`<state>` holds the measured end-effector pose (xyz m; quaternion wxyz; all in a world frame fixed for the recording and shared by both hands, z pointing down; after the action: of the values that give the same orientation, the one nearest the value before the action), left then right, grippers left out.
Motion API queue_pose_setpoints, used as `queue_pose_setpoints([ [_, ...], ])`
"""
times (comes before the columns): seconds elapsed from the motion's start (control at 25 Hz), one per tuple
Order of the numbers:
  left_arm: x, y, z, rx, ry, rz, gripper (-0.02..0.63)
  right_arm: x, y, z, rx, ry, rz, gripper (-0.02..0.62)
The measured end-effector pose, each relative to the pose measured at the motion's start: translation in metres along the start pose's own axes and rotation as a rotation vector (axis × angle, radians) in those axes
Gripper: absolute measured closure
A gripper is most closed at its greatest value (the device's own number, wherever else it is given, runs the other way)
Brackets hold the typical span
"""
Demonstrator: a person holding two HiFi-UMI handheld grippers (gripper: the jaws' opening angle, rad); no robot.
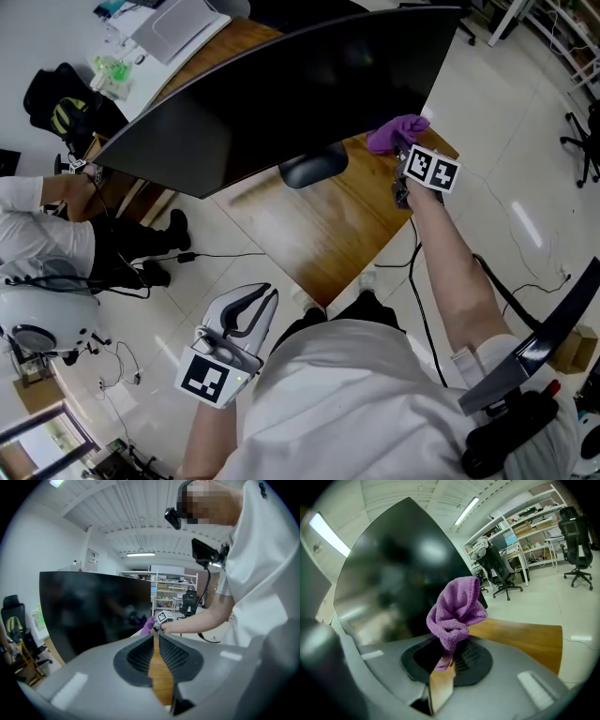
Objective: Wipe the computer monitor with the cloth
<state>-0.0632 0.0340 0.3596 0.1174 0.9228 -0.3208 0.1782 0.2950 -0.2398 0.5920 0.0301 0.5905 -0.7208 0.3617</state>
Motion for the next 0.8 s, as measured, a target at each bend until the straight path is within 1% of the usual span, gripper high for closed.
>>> queue_pose_setpoints([
  [0.8,-0.046,0.022,-0.031,-0.034,-0.039,-0.029,0.549,0.012,0.076,-0.036,-0.011,0.017,0.011,0.548],
])
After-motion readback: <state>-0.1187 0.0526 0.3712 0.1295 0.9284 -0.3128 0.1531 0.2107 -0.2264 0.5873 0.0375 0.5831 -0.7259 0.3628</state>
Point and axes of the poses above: the fingertips, and each gripper's own axes: x forward along the fingers, y to its left, z out of its top, the point moved 8 cm from there along -x, backward along the fingers, and after that the axes turned 3 degrees about -z, right-handed, at the moved point
